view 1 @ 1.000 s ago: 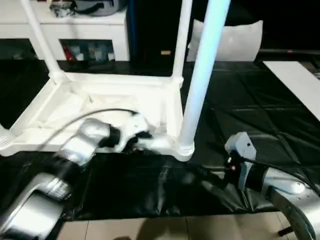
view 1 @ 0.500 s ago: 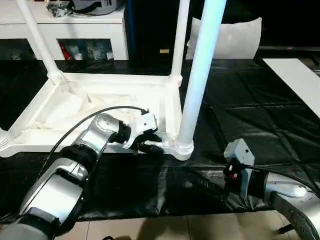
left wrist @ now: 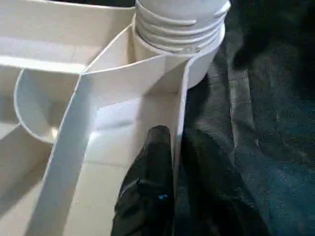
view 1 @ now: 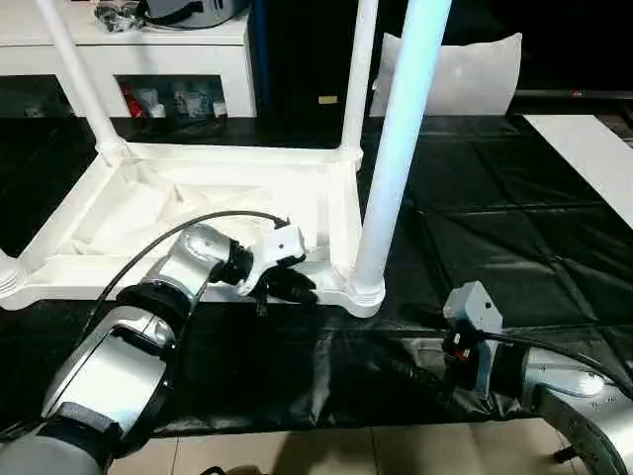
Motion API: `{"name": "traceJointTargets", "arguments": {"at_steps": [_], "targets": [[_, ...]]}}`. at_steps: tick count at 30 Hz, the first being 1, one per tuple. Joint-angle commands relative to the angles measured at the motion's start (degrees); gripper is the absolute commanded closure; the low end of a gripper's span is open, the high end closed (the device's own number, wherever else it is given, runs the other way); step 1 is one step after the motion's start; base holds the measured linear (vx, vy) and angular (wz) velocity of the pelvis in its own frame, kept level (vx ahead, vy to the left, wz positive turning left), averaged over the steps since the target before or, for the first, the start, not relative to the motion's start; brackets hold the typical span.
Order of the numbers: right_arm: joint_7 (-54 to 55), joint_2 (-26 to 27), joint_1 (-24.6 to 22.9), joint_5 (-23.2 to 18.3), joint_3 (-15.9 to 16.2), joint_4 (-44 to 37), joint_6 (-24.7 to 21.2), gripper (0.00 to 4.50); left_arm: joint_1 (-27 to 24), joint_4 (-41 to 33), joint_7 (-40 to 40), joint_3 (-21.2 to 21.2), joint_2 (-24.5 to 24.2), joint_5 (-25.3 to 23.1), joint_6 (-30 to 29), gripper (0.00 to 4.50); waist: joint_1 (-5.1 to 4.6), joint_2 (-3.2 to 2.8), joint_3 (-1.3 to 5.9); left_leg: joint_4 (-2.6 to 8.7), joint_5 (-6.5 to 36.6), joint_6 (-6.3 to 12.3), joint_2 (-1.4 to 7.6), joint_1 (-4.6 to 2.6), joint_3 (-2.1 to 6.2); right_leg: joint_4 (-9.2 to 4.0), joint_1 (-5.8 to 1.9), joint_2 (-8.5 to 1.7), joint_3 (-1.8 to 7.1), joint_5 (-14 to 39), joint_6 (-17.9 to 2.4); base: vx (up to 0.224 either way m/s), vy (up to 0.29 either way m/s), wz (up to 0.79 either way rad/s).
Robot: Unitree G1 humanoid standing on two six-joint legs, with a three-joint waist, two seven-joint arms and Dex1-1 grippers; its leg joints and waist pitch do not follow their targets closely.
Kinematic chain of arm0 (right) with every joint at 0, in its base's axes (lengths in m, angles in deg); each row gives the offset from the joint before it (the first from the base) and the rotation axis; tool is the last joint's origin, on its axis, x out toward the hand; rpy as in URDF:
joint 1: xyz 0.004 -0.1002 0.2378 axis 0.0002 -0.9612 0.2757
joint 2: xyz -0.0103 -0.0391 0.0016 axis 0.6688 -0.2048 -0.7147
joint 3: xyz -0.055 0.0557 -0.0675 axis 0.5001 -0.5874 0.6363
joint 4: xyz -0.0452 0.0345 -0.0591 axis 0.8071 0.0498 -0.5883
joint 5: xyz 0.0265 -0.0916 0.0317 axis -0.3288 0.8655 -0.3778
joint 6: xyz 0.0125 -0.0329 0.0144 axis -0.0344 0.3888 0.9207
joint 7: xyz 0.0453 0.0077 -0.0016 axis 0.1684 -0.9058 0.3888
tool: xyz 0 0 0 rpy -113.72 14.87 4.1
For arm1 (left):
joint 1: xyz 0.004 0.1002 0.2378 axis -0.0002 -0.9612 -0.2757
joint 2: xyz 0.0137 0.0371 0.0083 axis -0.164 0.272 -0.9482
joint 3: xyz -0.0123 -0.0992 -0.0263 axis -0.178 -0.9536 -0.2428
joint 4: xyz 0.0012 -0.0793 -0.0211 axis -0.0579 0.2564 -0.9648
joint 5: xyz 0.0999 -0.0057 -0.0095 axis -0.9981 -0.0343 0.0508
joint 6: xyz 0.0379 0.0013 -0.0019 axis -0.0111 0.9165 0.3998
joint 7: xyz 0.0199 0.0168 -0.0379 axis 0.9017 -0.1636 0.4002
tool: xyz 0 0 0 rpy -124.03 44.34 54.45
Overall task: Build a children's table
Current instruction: Rotate leg to tighten
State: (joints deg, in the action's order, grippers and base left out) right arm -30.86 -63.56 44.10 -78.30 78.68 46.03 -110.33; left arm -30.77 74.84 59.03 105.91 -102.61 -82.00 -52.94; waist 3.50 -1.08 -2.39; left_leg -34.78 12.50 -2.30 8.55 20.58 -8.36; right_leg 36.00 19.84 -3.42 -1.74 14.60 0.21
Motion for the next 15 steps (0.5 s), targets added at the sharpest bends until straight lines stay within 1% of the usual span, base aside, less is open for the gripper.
{"name": "traceJointTargets", "arguments": {"at_steps": [1,3,4,6,7,8,9,10,12,13,14,15], "targets": [[-0.31,-0.40,-0.03,0.38,0.06,-0.06,0.66,0.00,0.96,0.68,0.45,0.06,0.26,-1.02,1.06,4.24,0.22,0.45,2.51,4.73,6.70,3.69,4.95,-0.40,1.45,-4.17,-2.04,-6.16,2.89,-4.33,-17.31,0.000,0.000,0.00],[-0.28,-0.43,0.02,0.32,0.12,0.00,0.82,0.00,0.99,1.22,0.07,0.37,0.23,-1.99,1.74,4.33,0.22,0.47,2.54,4.70,6.20,4.11,4.96,-0.39,1.45,-4.24,-2.09,-6.20,2.88,-4.78,-17.15,0.000,0.000,0.00],[-0.28,-0.44,0.03,0.32,0.14,0.05,0.91,0.00,1.01,1.41,0.01,0.38,0.23,-2.25,1.95,4.42,0.21,0.51,2.62,4.65,5.41,4.38,4.95,-0.32,1.43,-4.12,-2.19,-6.18,2.86,-5.95,-17.13,0.000,0.000,0.00],[-0.20,-0.34,0.13,0.45,0.07,0.21,1.33,0.00,0.96,1.87,-0.38,0.74,-0.01,-3.35,2.86,4.42,0.17,0.46,2.67,4.66,4.79,4.88,5.02,-0.36,1.44,-3.97,-2.13,-6.13,2.76,-7.67,-17.35,0.000,0.000,0.00],[-0.17,-0.26,0.16,0.50,0.00,0.27,1.49,0.00,0.92,2.04,-0.61,0.83,-0.12,-3.82,3.29,4.42,0.15,0.47,2.63,4.65,4.94,5.01,5.01,-0.36,1.40,-4.03,-2.09,-6.14,2.77,-7.68,-17.40,0.000,0.000,0.00],[-0.15,-0.02,0.34,0.57,-0.22,0.62,1.92,0.00,0.69,2.23,-1.44,1.16,-0.46,-4.77,4.41,4.42,0.19,0.25,2.55,4.70,5.91,4.83,5.03,-0.40,1.41,-4.16,-2.09,-6.23,2.78,-6.33,-17.40,0.000,0.000,0.00],[-0.17,0.13,0.49,0.58,-0.38,0.96,2.35,0.00,0.49,2.32,-1.92,1.33,-0.67,-5.28,5.08,4.42,0.13,0.47,2.50,4.77,6.43,4.72,5.04,-0.41,1.36,-4.32,-2.04,-6.21,2.80,-5.59,-17.33,0.000,0.000,0.00],[-0.20,0.19,0.58,0.59,-0.47,1.18,2.62,0.00,0.38,2.37,-2.17,1.42,-0.77,-5.54,5.43,4.42,0.13,0.46,2.46,4.82,6.84,4.54,5.07,-0.43,1.39,-4.34,-2.04,-6.24,2.80,-4.82,-17.35,0.000,0.000,0.00],[-0.05,0.86,1.03,0.19,-1.01,1.86,3.46,0.00,-0.25,1.41,-0.58,0.60,-1.23,-4.72,4.57,4.42,0.16,0.47,2.37,4.98,7.71,3.93,5.10,-0.46,1.38,-4.44,-1.98,-6.24,2.84,-2.75,-17.30,0.000,0.000,0.00],[-0.09,0.90,1.10,0.14,-1.04,1.90,3.53,0.00,-0.36,1.15,-0.34,0.49,-1.34,-4.56,4.36,4.42,0.15,0.47,2.38,4.99,7.78,3.81,5.11,-0.45,1.37,-4.44,-1.97,-6.25,2.85,-2.56,-17.32,0.000,0.000,0.00],[-0.80,1.25,1.82,-0.55,-1.26,2.28,4.28,0.00,-2.00,-2.75,2.74,-1.04,-2.76,-2.22,1.05,4.42,0.05,0.50,2.36,5.10,7.99,3.59,5.15,-0.42,1.42,-4.37,-2.02,-6.32,2.84,-2.19,-17.35,0.000,0.000,0.00],[-1.22,1.26,2.00,-0.83,-1.25,2.30,4.51,0.00,-2.79,-4.66,3.93,-1.71,-3.37,-1.18,-0.54,4.42,-0.16,0.32,2.33,5.19,7.76,3.46,5.14,-0.26,1.46,-4.30,-1.99,-6.29,2.81,-2.16,-17.47,0.000,0.000,0.00]]}}
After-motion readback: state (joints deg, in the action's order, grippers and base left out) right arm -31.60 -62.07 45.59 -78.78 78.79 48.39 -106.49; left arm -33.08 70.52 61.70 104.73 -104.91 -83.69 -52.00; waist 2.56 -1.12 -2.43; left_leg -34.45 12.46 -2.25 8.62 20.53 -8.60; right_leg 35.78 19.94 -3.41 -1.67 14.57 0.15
